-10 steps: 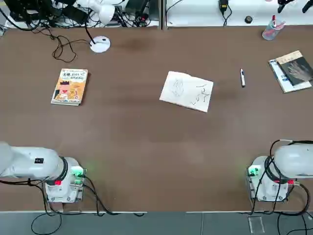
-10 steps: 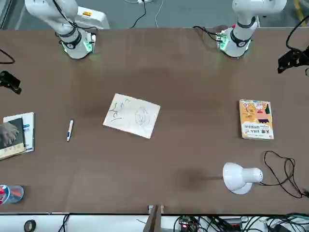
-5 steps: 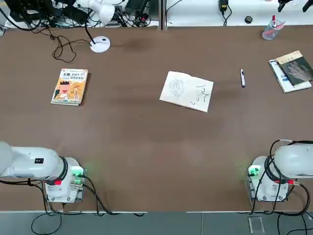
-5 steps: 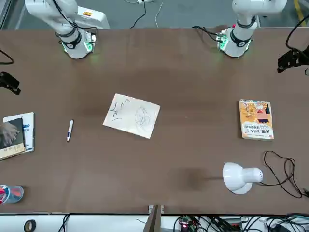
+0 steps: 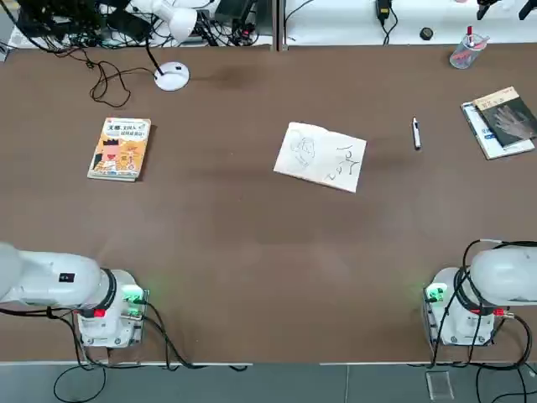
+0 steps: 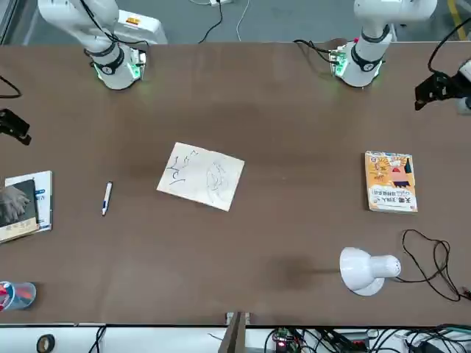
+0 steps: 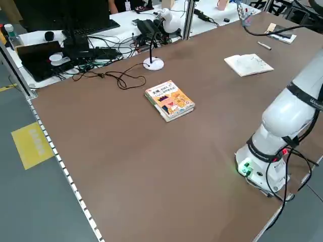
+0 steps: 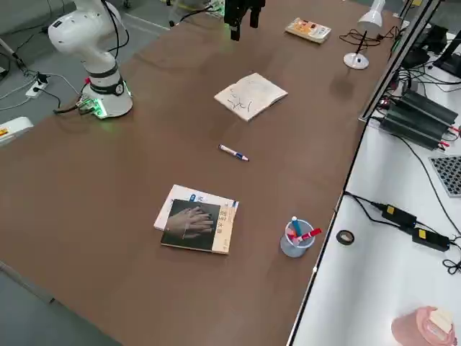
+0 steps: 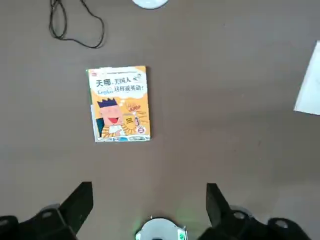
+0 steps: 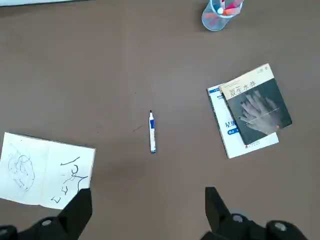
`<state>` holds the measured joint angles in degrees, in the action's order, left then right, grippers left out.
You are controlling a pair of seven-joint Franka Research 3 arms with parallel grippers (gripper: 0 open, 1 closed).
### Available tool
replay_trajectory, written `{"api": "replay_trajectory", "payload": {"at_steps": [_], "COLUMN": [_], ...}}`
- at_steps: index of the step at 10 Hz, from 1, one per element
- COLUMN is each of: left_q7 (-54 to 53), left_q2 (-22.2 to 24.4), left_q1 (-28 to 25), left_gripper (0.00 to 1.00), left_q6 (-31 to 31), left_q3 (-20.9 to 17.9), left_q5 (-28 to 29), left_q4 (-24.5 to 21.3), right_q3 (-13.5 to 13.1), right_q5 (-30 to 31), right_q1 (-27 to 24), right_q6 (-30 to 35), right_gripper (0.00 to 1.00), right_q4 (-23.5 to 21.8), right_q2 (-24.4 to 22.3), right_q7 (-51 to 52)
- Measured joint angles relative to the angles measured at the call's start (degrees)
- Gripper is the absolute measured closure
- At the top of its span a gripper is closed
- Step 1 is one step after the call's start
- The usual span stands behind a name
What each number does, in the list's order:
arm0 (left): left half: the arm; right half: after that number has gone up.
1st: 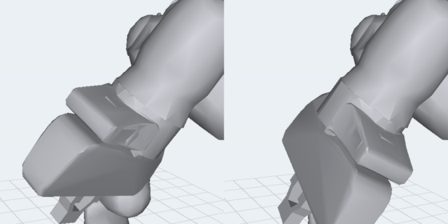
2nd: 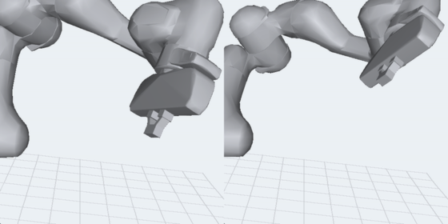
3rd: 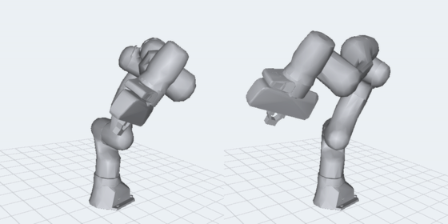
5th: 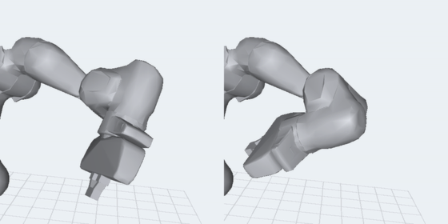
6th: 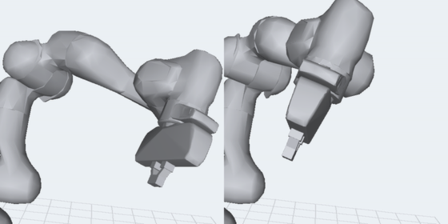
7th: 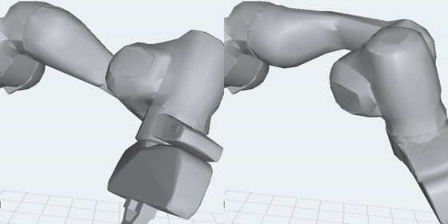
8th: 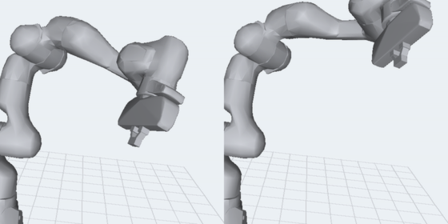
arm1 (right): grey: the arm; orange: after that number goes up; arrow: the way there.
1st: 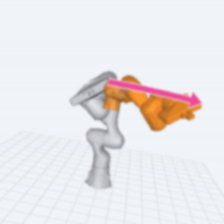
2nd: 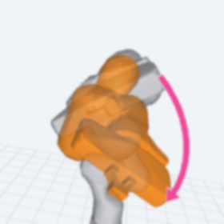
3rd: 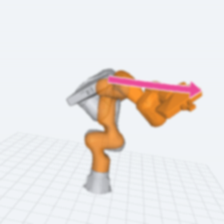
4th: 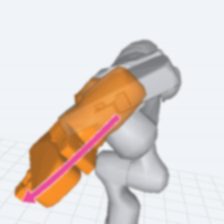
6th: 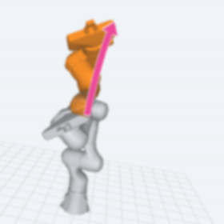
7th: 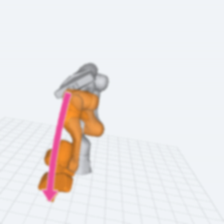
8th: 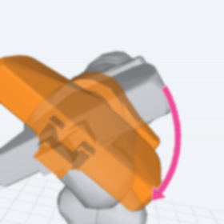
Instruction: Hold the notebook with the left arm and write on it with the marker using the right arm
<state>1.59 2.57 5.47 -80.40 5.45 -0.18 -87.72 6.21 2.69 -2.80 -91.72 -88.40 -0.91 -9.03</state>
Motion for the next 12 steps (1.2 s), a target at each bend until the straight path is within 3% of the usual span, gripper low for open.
{"api": "replay_trajectory", "payload": {"at_steps": [12], "left_q7": [26.8], "left_q2": [-6.4], "left_q1": [16.4], "left_gripper": [0.0], "left_q6": [-8.5], "left_q3": [7.1], "left_q5": [-1.2], "left_q4": [0.6], "right_q3": [0.1], "right_q5": [0.0], "right_q1": [0.1], "right_q6": [0.2], "right_gripper": [0.0], "right_q4": [-0.8], "right_q2": [0.0], "right_q7": [0.0]}}
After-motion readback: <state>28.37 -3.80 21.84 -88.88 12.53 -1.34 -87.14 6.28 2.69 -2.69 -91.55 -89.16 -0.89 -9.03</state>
